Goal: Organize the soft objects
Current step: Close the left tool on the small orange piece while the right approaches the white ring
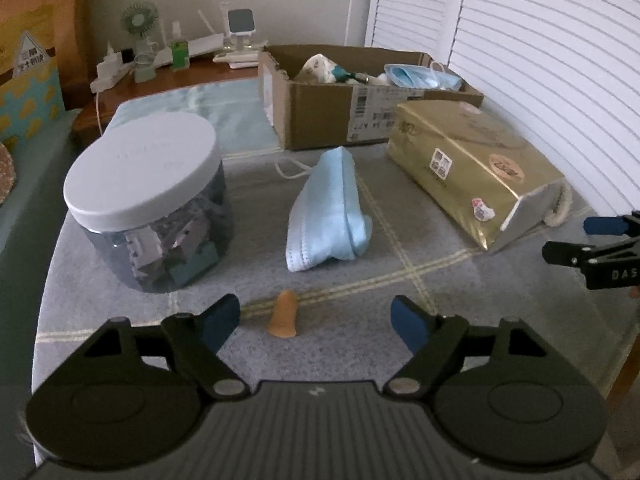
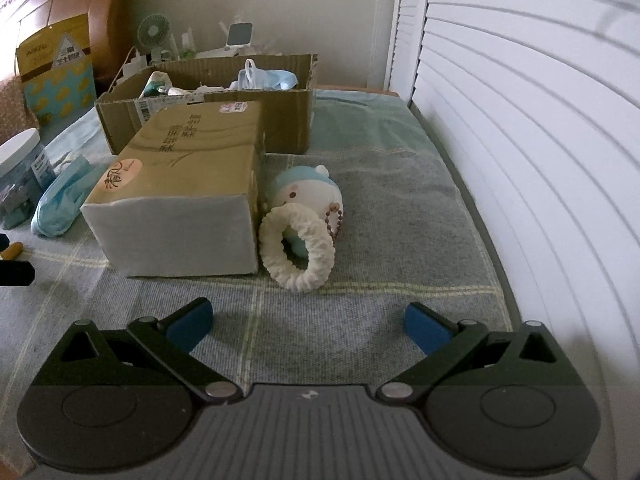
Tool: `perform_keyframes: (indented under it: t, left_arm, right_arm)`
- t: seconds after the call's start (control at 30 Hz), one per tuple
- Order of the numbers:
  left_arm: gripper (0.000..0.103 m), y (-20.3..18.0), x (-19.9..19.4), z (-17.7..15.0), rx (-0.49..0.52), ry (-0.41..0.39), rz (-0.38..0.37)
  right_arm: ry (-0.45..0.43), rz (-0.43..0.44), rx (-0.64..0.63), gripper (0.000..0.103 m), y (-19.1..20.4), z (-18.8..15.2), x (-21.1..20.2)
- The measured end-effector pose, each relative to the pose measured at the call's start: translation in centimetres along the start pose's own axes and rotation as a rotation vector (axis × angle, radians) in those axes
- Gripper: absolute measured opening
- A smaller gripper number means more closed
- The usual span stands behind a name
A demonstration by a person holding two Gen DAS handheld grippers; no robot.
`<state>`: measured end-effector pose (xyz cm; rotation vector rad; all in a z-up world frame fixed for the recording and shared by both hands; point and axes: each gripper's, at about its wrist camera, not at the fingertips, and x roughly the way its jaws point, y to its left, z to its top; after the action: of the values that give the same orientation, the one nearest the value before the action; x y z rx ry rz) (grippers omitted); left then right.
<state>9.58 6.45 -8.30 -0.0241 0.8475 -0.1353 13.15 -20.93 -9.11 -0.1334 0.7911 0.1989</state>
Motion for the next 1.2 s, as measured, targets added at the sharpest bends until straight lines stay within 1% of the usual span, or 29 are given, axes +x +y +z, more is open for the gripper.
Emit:
perform_keyframes:
  t: [0.2, 0.33, 0.4, 0.47, 0.57, 0.63, 0.7, 0.73, 0.97, 1.03, 1.13, 1.2]
  left_arm:
    - [0.082, -0.8, -0.3, -0.1, 0.022, 0.009, -0.071]
    - [0.083, -1.3, -1.1, 0.2, -0.018, 0.043, -0.187]
    - [0.083, -1.4, -1.7, 0.3, -0.015, 0.035, -0.209]
    - [0.083, -1.5, -1.9, 0.3, 0.013, 0.028, -0.190]
    - [0.079, -1.4, -1.6, 0.3, 0.093, 0.028, -0.118]
    - [0.062, -1.0, -1.3, 0.3, 0.129, 0.024, -0.100]
    - [0.054, -0.6, -0.7, 0.5, 0.158, 0.032, -0.093]
    - [0.053, -0.5, -0.6, 0.5, 0.173, 0.036, -0.087]
    - [0.048, 0.0, -0.3, 0.6, 0.293, 0.014, -0.093]
    - [0.042, 0.0, -0.2, 0.8, 0.297, 0.014, -0.110]
    - [0.037, 0.1, 0.0, 0.9, 0.282, 0.017, -0.132]
    - [0.037, 0.2, 0.0, 0.8, 0.270, 0.015, -0.137]
  right_arm:
    - [-0.004, -0.003, 0.003, 0.103, 0.1, -0.1, -0.1]
    - [0.003, -0.004, 0.004, 0.103, 0.0, 0.0, -0.1]
    - [0.003, -0.001, 0.002, 0.103, 0.0, 0.0, -0.1]
    - [0.001, -0.001, 0.002, 0.103, 0.0, 0.0, -0.1]
    - [0.001, 0.000, 0.001, 0.103, 0.0, 0.0, -0.1]
    - [-0.001, 0.002, -0.001, 0.103, 0.0, -0.1, -0.1]
    - [-0.003, 0.004, -0.003, 0.103, 0.0, -0.2, -0.2]
    - [-0.003, 0.005, -0.004, 0.103, -0.1, -0.2, -0.2]
    - [0.003, 0.006, -0.005, 0.103, -0.1, -0.1, -0.2]
    - [0.007, 0.006, -0.007, 0.103, 0.0, -0.1, -0.2]
    - [0.012, 0.005, -0.015, 0.102, 0.0, 0.2, -0.1]
    - [-0.002, -0.005, -0.027, 0.095, 0.1, 0.3, -0.2]
